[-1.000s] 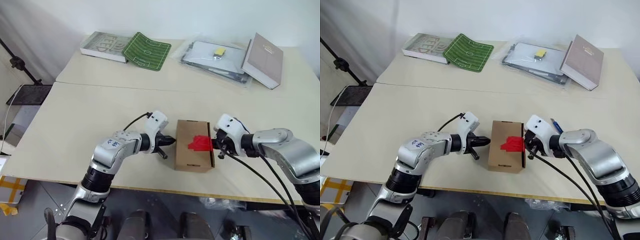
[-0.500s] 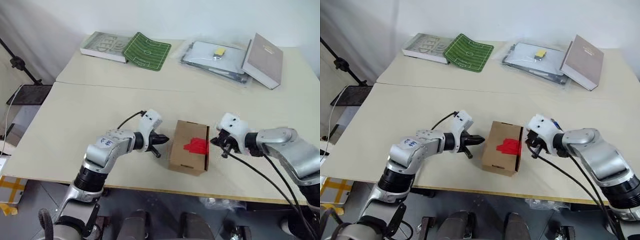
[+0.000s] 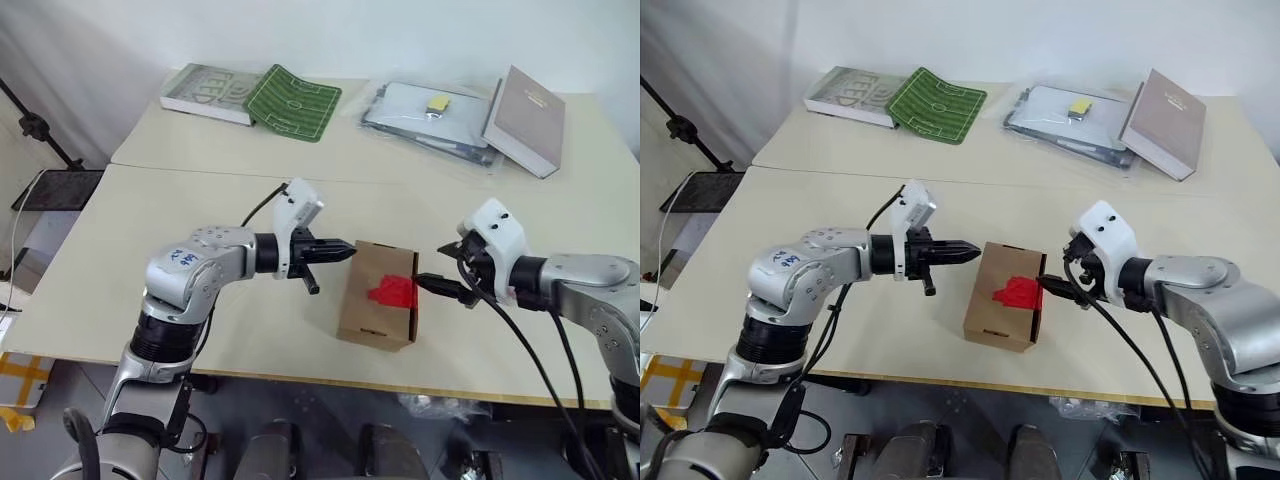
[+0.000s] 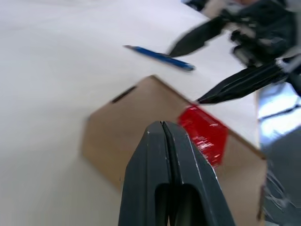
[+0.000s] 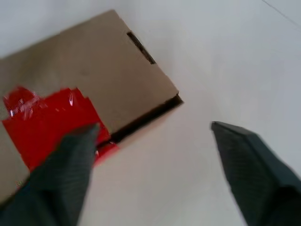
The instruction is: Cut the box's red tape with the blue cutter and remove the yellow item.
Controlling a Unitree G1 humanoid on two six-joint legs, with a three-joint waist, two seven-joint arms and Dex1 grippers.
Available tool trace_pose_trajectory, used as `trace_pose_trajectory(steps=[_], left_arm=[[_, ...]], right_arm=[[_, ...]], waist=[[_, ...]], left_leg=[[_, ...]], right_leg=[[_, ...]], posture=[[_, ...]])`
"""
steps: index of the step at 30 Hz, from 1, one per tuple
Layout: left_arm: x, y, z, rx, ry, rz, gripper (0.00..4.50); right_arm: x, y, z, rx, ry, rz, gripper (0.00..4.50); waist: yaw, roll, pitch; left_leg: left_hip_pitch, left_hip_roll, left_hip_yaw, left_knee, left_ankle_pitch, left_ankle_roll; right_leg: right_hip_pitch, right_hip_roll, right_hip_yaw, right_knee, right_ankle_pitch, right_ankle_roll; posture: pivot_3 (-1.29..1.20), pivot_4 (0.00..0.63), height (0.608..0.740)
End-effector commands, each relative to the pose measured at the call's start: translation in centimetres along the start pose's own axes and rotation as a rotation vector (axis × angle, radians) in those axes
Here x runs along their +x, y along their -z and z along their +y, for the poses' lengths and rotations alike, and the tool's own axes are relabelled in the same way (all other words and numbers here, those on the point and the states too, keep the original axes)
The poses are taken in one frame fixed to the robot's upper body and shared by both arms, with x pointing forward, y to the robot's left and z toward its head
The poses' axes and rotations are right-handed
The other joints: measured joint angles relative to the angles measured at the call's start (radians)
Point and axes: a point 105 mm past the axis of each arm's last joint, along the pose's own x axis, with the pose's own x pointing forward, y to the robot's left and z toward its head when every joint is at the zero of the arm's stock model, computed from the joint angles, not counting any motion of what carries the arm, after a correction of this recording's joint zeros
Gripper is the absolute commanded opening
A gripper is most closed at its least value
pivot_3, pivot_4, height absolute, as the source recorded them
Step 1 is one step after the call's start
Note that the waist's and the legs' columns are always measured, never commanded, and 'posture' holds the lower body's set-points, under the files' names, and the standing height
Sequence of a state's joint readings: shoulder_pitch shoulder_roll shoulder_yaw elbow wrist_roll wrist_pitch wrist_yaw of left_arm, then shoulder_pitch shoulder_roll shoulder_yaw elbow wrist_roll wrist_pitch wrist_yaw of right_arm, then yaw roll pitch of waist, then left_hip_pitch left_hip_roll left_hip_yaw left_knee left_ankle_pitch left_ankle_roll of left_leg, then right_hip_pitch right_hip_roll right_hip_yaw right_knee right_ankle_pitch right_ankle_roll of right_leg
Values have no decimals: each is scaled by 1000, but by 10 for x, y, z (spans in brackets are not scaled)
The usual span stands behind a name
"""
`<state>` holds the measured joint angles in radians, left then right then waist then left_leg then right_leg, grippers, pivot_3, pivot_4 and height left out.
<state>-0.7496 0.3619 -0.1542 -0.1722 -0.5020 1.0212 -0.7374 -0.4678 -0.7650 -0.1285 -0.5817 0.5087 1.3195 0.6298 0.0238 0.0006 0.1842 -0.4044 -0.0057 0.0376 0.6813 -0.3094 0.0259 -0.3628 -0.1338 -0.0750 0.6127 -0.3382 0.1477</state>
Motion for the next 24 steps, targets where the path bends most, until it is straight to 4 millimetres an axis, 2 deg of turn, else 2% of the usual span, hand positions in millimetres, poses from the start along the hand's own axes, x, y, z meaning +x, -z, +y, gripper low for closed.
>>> trace_pose_trajectory(steps=[1,6,10,14,24], left_arm=[[10,0,-1,62,33,22,0],[20,19,0,98,76,101,0],[23,26,1,115,94,132,0],[24,36,0,133,112,172,0],[23,41,3,138,99,196,0]], right_arm=[[-1,-5,-6,-1,67,-22,4465],[6,1,-15,-10,109,19,4465],[4,1,-23,-13,133,25,4465],[0,11,-33,-23,160,69,4465],[1,31,-25,-89,80,149,4465]], waist=[[0,0,0],[-2,0,0],[-1,0,0],[1,0,0],[2,-1,-1]], left_leg=[[0,0,0,0,0,0],[0,0,2,0,0,0],[0,0,2,0,0,1],[0,0,2,0,0,1],[1,0,1,0,0,2]], right_leg=[[0,0,0,0,0,0],[-1,1,1,1,0,0],[-2,0,2,2,0,0],[-2,0,2,2,0,0],[1,0,1,0,0,0]], posture=[[0,150,740],[0,150,740],[0,150,740],[0,150,740],[0,150,740]])
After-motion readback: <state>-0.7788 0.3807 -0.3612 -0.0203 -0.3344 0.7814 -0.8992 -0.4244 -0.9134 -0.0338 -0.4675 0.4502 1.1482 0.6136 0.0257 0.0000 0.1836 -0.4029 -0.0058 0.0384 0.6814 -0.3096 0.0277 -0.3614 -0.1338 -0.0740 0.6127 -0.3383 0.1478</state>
